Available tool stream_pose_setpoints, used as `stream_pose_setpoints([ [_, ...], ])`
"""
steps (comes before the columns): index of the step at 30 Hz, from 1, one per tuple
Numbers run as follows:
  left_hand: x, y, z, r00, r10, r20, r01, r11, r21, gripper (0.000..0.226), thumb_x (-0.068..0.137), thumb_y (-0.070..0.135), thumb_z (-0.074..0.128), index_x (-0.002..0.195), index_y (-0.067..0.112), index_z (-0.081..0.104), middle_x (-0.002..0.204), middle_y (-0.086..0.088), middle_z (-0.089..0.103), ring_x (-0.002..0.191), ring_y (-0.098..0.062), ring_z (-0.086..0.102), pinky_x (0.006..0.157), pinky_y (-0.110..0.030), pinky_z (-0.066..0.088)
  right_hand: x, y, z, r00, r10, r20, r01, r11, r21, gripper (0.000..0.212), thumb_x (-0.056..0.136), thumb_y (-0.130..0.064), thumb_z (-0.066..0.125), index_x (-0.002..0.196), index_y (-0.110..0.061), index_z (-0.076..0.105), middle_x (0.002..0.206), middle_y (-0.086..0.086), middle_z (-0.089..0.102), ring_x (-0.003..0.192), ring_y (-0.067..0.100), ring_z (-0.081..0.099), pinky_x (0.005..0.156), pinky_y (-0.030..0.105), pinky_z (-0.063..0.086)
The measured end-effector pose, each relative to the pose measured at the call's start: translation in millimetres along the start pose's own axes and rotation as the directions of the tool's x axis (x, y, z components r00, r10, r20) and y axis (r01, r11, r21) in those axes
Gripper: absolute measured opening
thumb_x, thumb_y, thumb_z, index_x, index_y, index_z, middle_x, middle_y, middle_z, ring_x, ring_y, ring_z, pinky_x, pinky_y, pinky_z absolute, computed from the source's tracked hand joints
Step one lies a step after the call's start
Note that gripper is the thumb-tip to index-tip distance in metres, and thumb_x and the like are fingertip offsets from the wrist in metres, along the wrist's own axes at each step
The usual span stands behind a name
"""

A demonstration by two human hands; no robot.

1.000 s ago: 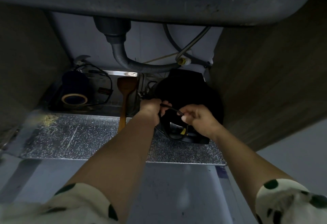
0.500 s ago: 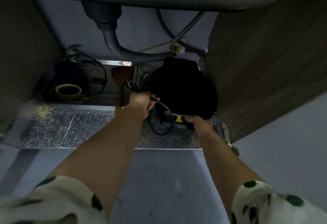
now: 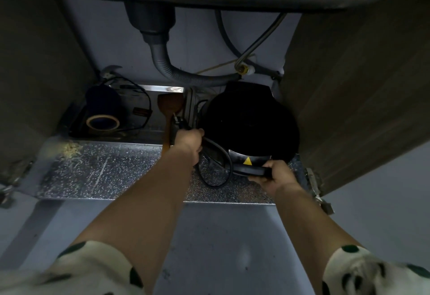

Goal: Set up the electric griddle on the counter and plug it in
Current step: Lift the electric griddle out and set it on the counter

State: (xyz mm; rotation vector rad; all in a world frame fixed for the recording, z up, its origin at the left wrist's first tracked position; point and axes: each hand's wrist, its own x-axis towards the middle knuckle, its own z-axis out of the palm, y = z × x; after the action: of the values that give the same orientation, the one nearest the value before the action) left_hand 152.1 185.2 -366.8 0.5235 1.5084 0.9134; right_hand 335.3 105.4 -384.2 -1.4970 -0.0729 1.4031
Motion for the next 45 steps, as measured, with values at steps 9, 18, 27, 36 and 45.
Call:
stream_pose_setpoints([
  [9,-23.7,1.5,-0.4,0.994,-0.067,0.092,0.069,0.997,-0.016,0.038,0.097,0.018,0.049,0.133,0.006,0.047,0.129,-0.016,0.059,0.109,-0.034,0.059,0.075,-0.042,0.051,-25.0,-21.5,-0.5,0.997,-0.051,-0.060,0.040,0.986,-0.162,0.020,0.082,0.008,0.036,0.087,0.001,0.054,0.094,0.018,0.056,0.083,0.038,0.058,0.085,0.059,0.049],
  [18,-80.2,23.1,-9.4,0.993,-0.093,0.071,0.098,0.992,-0.074,0.035,0.097,0.012,0.048,0.130,0.003,0.050,0.131,-0.018,0.058,0.113,-0.036,0.058,0.088,-0.050,0.051,-89.3,-41.6,-5.0,0.997,-0.018,-0.074,0.006,0.987,-0.161,0.018,0.082,0.009,0.038,0.079,-0.001,0.053,0.083,0.016,0.055,0.069,0.035,0.058,0.061,0.052,0.053],
  [27,-178.2,72.9,-42.8,0.986,-0.143,0.079,0.143,0.990,0.007,0.019,0.097,0.014,0.047,0.112,0.009,0.056,0.111,-0.012,0.062,0.089,-0.026,0.059,0.075,-0.040,0.051,-204.9,-62.1,2.0,0.991,0.066,-0.116,-0.083,0.985,-0.150,0.018,0.087,0.006,0.035,0.078,-0.005,0.047,0.083,0.015,0.051,0.070,0.033,0.054,0.081,0.055,0.048],
  [36,-278.4,104.2,-92.1,0.973,-0.213,0.084,0.210,0.977,0.041,0.032,0.098,0.012,0.043,0.129,0.008,0.052,0.128,-0.017,0.061,0.105,-0.032,0.060,0.069,-0.044,0.053,-332.1,-69.2,15.0,0.982,0.099,-0.160,-0.126,0.979,-0.163,0.017,0.089,0.005,0.034,0.086,-0.005,0.047,0.082,0.012,0.048,0.079,0.034,0.053,0.086,0.056,0.046],
  [45,-396.4,123.9,-143.3,0.966,-0.252,0.056,0.249,0.967,0.057,0.030,0.097,0.010,0.046,0.127,0.006,0.050,0.127,-0.018,0.060,0.113,-0.038,0.059,0.060,-0.042,0.052,-450.2,-60.0,1.8,0.976,0.080,-0.204,-0.117,0.977,-0.178,0.030,0.083,0.007,0.035,0.104,0.003,0.056,0.102,0.024,0.060,0.114,0.049,0.054,0.088,0.063,0.048],
])
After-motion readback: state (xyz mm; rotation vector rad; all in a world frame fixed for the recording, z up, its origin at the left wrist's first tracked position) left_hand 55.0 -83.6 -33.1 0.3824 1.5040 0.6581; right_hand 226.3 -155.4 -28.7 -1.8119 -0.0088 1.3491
